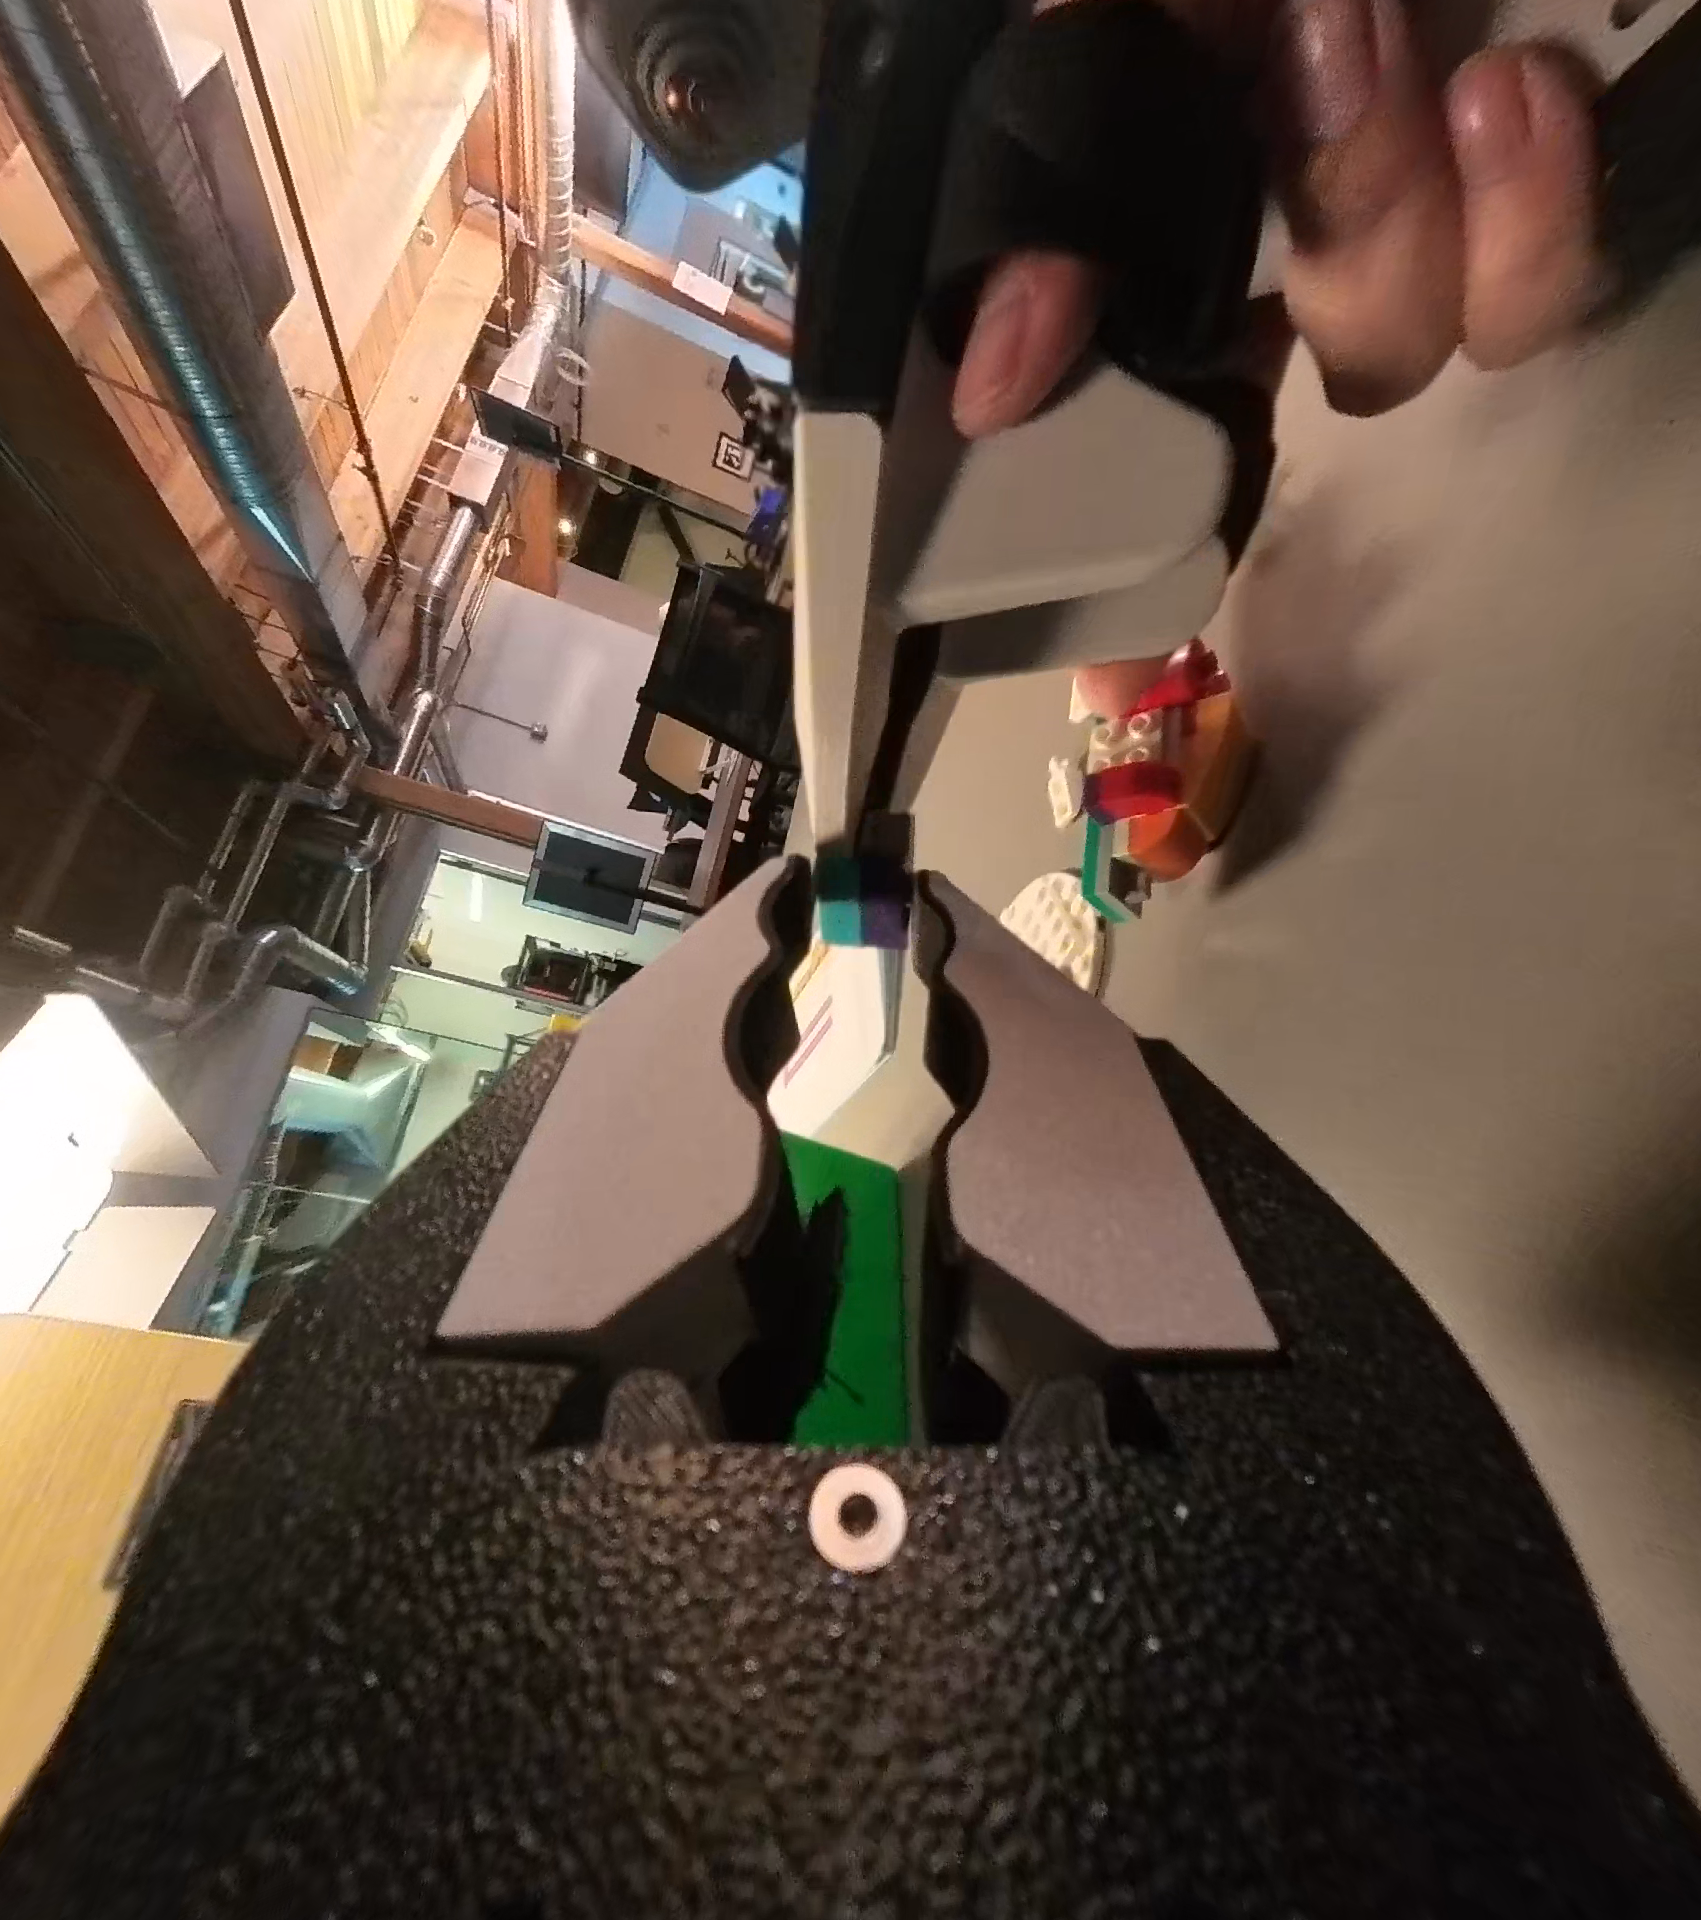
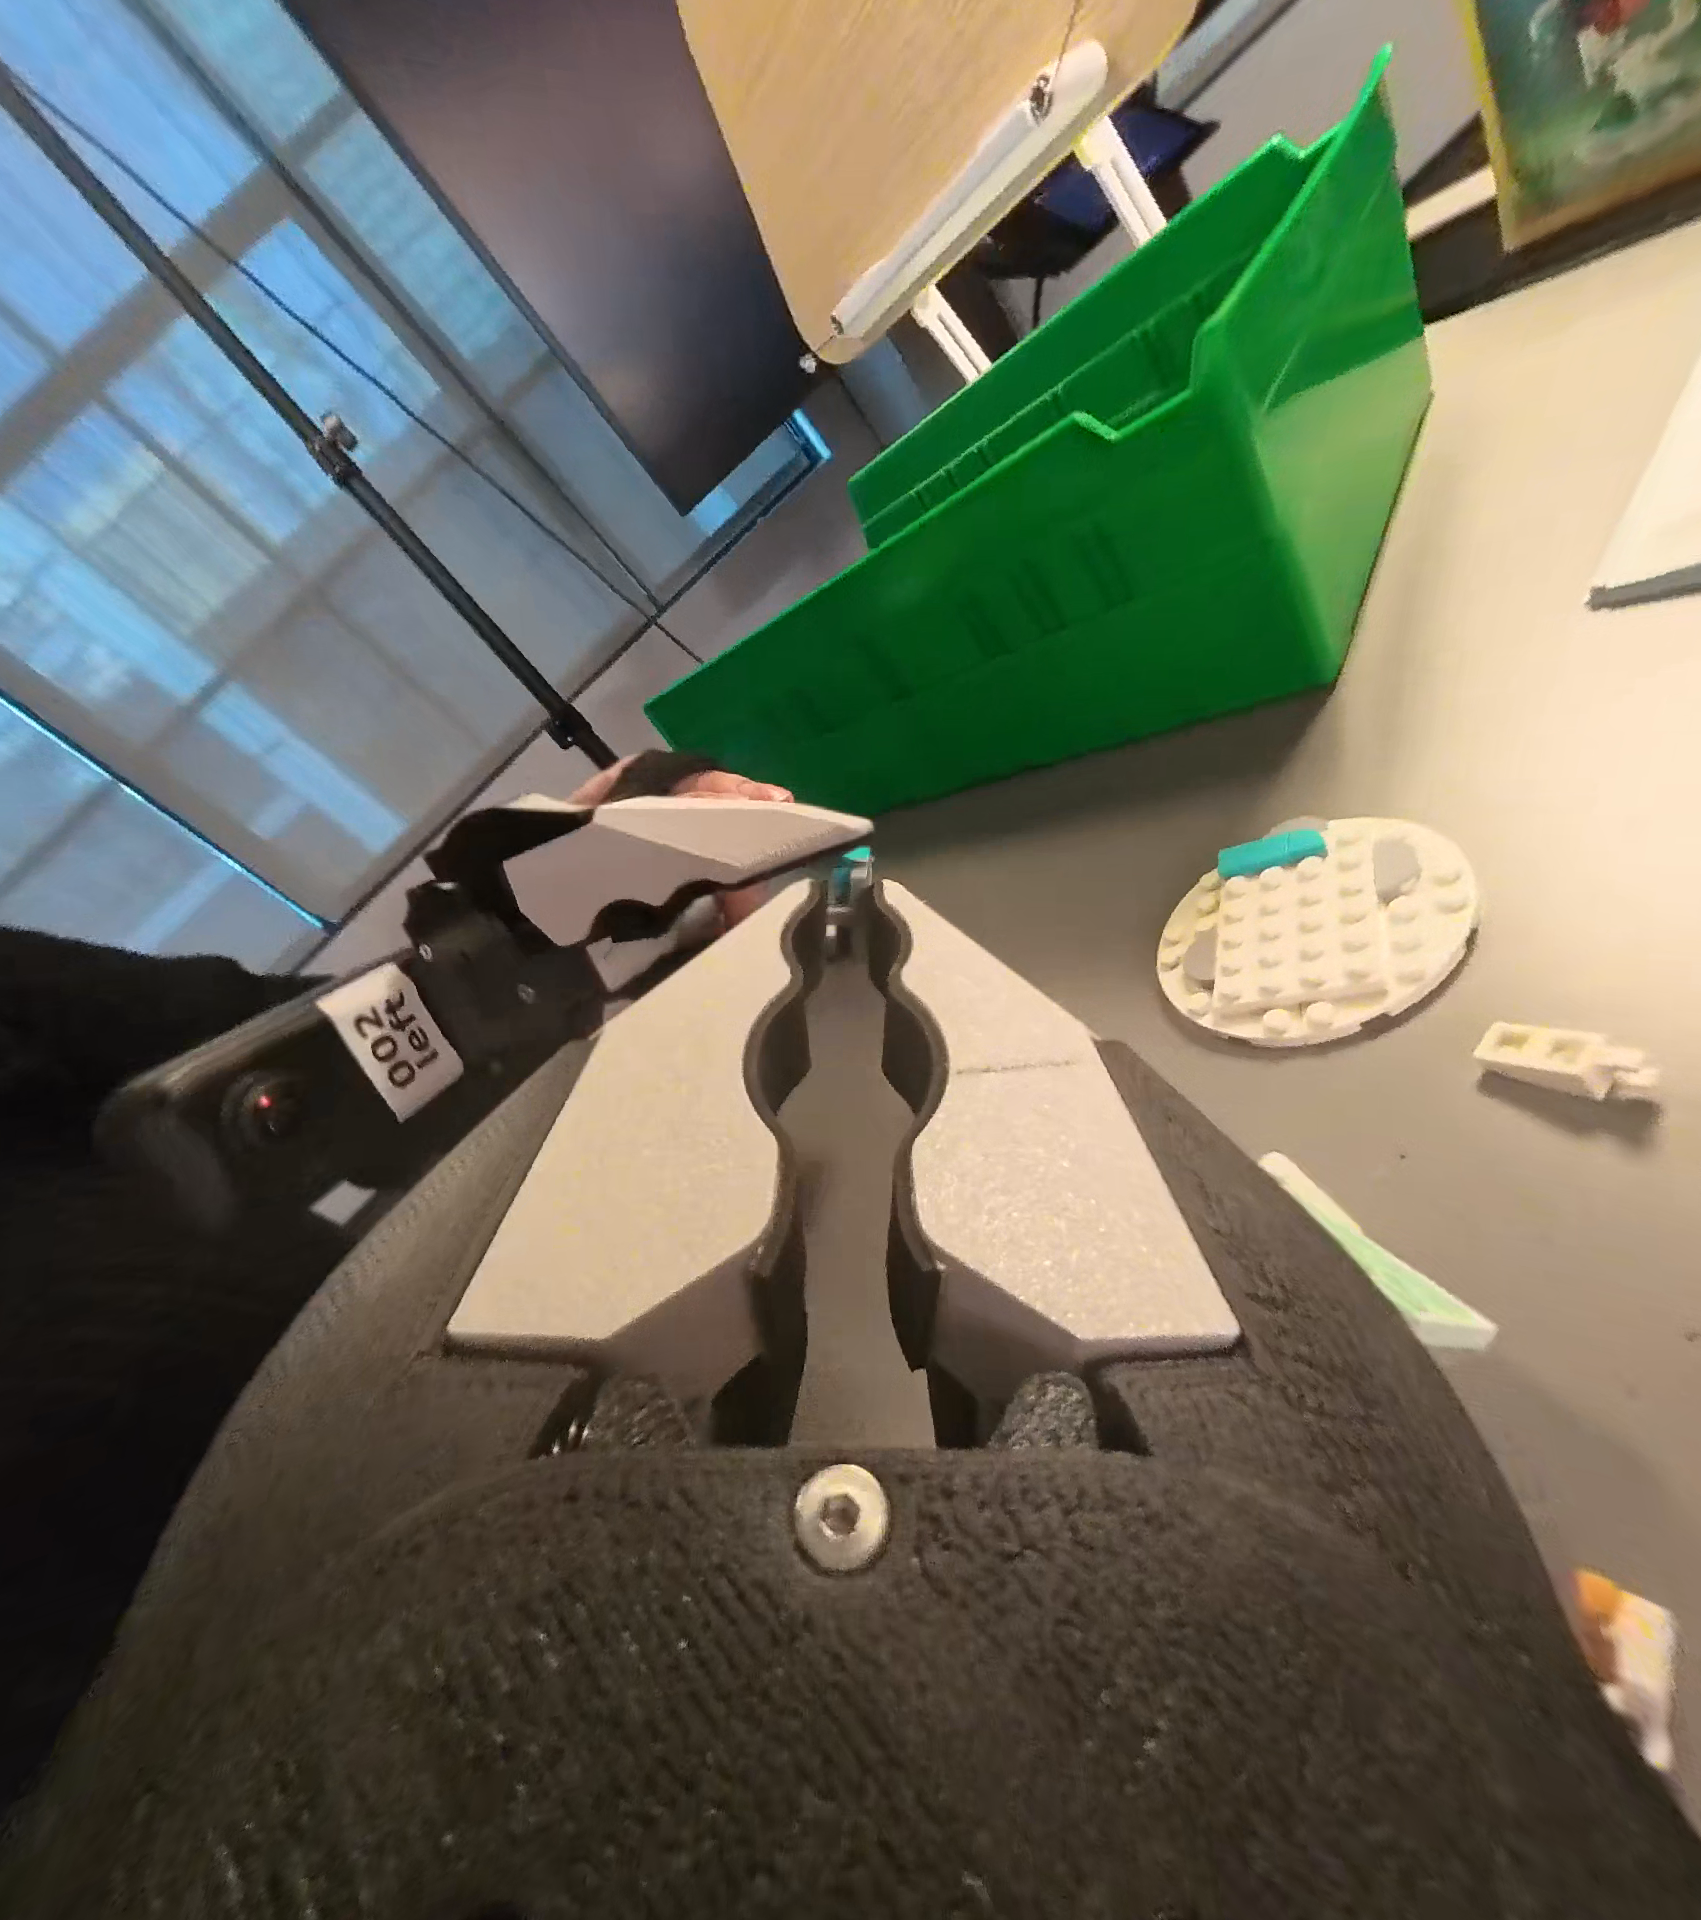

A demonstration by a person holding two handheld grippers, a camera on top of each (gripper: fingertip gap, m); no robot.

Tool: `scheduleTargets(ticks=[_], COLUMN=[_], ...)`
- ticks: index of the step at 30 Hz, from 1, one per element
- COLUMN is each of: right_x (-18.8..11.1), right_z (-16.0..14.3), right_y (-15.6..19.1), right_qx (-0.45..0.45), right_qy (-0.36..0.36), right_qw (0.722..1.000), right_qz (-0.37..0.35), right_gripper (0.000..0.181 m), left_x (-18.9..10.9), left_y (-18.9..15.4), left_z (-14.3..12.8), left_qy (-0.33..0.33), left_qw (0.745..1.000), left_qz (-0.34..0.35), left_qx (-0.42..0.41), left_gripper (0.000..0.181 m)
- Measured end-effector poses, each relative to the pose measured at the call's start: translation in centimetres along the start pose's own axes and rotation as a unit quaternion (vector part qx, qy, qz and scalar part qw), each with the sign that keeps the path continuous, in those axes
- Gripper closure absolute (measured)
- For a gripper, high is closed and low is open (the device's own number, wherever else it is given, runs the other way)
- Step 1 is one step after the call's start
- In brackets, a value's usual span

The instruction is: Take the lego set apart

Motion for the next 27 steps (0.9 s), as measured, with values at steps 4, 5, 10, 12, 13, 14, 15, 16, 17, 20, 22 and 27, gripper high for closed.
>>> scheduleTargets(ticks=[4, 5, 10, 12, 13, 14, 15, 16, 17, 20, 22, 27], right_x=[0.7, 0.7, 0.8, 0.9, 1.0, 1.1, 1.2, 1.4, 1.5, 1.9, 2.1, 2.4], right_z=[-0.4, -0.4, -1.0, -1.3, -1.6, -1.9, -2.2, -2.6, -3.0, -3.9, -4.7, -4.8], right_y=[-0.2, -0.2, 0.0, 0.2, 0.3, 0.3, 0.4, 0.4, 0.4, 0.4, 0.6, 0.6], right_qx=[0.006, -0.009, -0.135, -0.184, -0.206, -0.228, -0.248, -0.269, -0.291, -0.346, -0.384, -0.418], right_qy=[0.006, 0.01, 0.054, 0.076, 0.088, 0.103, 0.118, 0.131, 0.146, 0.177, 0.197, 0.194], right_qw=[1.0, 1.0, 0.984, 0.972, 0.966, 0.958, 0.95, 0.942, 0.932, 0.904, 0.884, 0.865], right_qz=[-0.014, -0.023, -0.102, -0.123, -0.131, -0.139, -0.146, -0.153, -0.16, -0.177, -0.179, -0.199], right_gripper=[0.175, 0.175, 0.175, 0.175, 0.175, 0.174, 0.174, 0.174, 0.175, 0.175, 0.181, 0.181], left_x=[0.3, 0.3, 0.0, -0.3, -0.4, -0.6, -0.8, -1.0, -1.2, -1.6, -1.8, -1.9], left_y=[-0.5, -0.6, -1.1, -1.4, -1.6, -1.9, -2.2, -2.5, -2.8, -3.6, -4.0, -4.0], left_z=[-0.5, -0.5, -0.7, -0.7, -0.7, -0.8, -0.9, -1.0, -1.1, -1.4, -1.5, -1.9], left_qy=[0.019, 0.019, 0.018, 0.012, 0.01, 0.008, 0.006, 0.005, 0.005, 0.008, 0.01, 0.007], left_qw=[1.0, 0.999, 0.992, 0.985, 0.98, 0.976, 0.973, 0.97, 0.967, 0.959, 0.953, 0.95], left_qz=[-0.023, -0.04, -0.115, -0.159, -0.182, -0.201, -0.218, -0.232, -0.245, -0.274, -0.294, -0.303], left_qx=[0.003, -0.009, -0.052, -0.07, -0.076, -0.077, -0.076, -0.075, -0.074, -0.066, -0.067, -0.08], left_gripper=[0.165, 0.165, 0.165, 0.165, 0.165, 0.165, 0.165, 0.165, 0.165, 0.164, 0.163, 0.164])
Point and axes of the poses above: each gripper's, where its closed fingertips meet, x out along the fingers, z out of its top, y = z × x across the jaws, the point moved 2 cm from there along -x, back along the fingers, and after that the axes turned 15 degrees about y, right-handed, at the moved point
